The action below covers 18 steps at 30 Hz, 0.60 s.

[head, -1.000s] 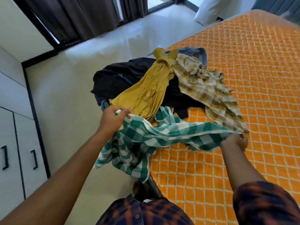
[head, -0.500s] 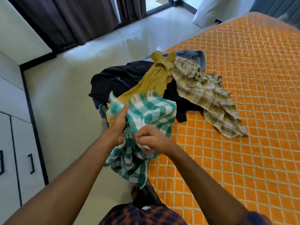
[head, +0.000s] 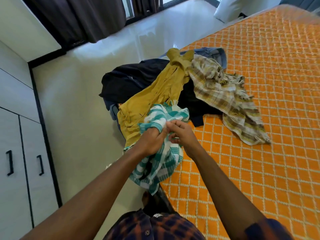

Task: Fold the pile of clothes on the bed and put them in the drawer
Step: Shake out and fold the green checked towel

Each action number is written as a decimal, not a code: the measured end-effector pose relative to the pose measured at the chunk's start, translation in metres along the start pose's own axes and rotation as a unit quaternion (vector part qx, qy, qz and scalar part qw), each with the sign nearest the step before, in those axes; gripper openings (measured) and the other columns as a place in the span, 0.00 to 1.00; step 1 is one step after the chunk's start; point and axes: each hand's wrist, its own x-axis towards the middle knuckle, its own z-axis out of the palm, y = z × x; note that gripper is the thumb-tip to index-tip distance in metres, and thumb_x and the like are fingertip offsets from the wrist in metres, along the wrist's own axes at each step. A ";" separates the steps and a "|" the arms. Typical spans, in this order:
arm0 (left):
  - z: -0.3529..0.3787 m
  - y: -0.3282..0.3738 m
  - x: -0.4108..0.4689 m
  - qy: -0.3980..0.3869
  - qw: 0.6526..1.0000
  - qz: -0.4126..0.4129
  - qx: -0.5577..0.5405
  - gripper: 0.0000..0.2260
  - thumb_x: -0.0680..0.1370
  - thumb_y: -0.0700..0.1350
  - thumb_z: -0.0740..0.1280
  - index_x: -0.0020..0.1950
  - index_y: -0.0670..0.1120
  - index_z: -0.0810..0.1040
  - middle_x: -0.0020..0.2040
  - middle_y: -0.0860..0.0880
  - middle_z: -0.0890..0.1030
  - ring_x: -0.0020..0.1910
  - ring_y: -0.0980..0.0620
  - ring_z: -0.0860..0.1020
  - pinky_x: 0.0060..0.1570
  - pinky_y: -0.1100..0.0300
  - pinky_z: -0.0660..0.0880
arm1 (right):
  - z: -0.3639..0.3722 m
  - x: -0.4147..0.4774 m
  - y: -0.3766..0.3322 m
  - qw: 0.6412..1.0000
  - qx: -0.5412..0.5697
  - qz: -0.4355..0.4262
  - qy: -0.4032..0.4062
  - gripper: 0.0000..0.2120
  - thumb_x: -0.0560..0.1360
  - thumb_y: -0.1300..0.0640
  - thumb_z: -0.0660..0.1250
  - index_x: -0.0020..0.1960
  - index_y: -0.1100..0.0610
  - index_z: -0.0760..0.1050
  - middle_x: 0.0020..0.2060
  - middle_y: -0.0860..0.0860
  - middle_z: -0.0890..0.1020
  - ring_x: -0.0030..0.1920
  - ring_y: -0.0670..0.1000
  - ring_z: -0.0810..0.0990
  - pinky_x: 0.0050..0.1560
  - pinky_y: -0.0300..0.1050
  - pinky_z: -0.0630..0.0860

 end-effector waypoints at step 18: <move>-0.008 0.003 -0.007 -0.164 0.984 -0.049 -0.055 0.16 0.67 0.38 0.70 0.54 0.46 0.78 0.50 0.42 0.79 0.42 0.53 0.77 0.41 0.54 0.77 | -0.014 0.034 -0.012 0.977 -0.027 -0.042 0.210 0.09 0.84 0.56 0.62 0.51 0.60 0.77 0.40 0.54 0.81 0.38 0.50 0.79 0.42 0.51 0.76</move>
